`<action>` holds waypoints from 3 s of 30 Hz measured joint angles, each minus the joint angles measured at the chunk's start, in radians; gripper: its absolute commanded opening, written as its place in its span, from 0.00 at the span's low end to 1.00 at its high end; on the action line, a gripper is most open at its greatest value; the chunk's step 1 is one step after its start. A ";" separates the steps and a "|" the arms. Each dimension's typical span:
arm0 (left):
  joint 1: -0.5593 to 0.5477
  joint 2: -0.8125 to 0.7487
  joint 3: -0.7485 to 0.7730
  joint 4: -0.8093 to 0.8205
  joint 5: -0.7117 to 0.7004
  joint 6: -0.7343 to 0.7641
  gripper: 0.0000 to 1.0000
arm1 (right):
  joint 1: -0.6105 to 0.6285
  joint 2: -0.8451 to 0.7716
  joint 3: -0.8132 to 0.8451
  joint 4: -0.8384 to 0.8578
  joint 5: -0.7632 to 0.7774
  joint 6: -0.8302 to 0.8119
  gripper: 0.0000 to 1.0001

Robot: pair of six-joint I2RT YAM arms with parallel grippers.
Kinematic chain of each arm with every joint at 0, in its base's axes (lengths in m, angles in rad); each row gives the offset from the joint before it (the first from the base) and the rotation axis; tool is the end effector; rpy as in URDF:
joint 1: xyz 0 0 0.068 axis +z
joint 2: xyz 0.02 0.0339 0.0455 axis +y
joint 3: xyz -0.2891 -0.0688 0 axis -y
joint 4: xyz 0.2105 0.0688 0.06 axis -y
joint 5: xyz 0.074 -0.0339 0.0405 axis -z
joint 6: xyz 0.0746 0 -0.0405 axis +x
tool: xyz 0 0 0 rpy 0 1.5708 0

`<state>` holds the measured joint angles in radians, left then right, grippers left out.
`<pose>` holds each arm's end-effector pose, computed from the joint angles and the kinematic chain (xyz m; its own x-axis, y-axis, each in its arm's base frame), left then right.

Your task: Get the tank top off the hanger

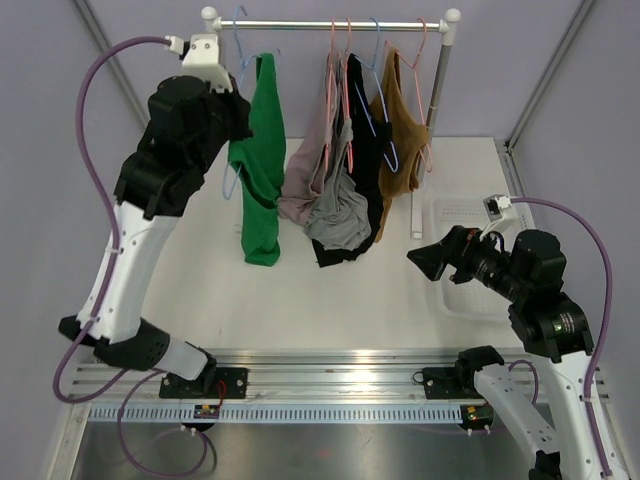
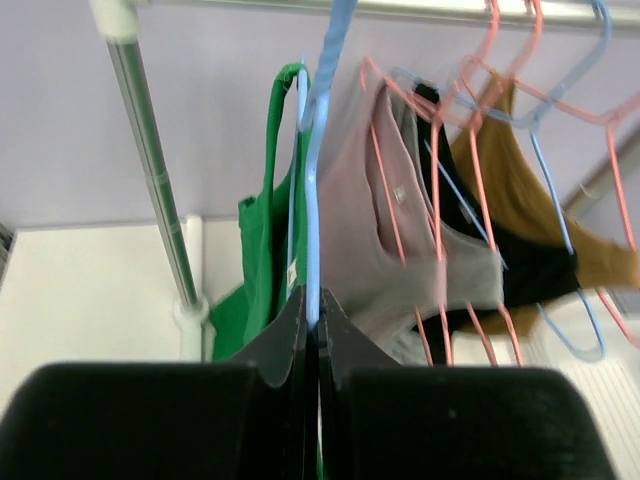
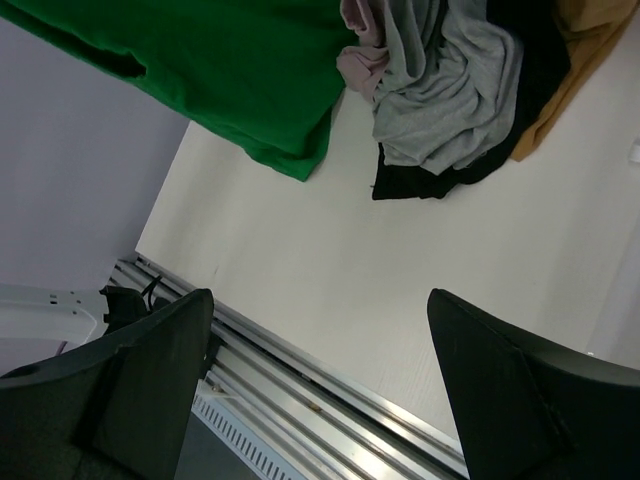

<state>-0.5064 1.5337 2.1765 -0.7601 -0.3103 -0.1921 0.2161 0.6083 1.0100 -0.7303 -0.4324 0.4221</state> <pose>0.2610 -0.1187 0.5596 -0.1380 -0.1313 -0.9817 0.1735 0.9726 -0.1545 0.0785 0.0492 0.3705 -0.5260 0.2654 -0.8080 -0.4019 0.7598 0.5111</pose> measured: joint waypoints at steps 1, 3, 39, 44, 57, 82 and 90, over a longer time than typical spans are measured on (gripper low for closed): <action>0.000 -0.050 -0.055 -0.003 0.024 -0.010 0.00 | 0.000 0.003 0.004 0.011 -0.009 0.001 0.96; 0.000 -0.171 -0.195 -0.015 0.068 -0.031 0.00 | 0.000 0.016 0.014 0.039 -0.039 0.005 0.97; -0.011 -1.057 -1.336 0.032 0.596 -0.428 0.00 | 0.751 0.813 0.007 0.745 0.564 0.315 0.62; -0.011 -1.062 -1.336 0.032 0.596 -0.430 0.00 | 0.751 0.866 0.009 0.764 0.592 0.307 0.31; -0.011 -1.012 -1.324 -0.016 0.579 -0.346 0.00 | 0.743 0.864 0.016 0.673 0.714 0.236 0.00; -0.011 -1.057 -1.238 0.723 0.724 -0.273 0.00 | 0.567 0.239 0.188 0.340 0.356 0.085 0.00; -0.023 -0.719 -1.142 1.132 0.666 -0.263 0.00 | 0.566 0.285 0.320 0.216 0.081 0.005 0.00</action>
<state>-0.5297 0.8150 1.0348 0.3717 0.3561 -0.4553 0.7822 0.8928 1.3300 -0.5144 -0.3511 0.4267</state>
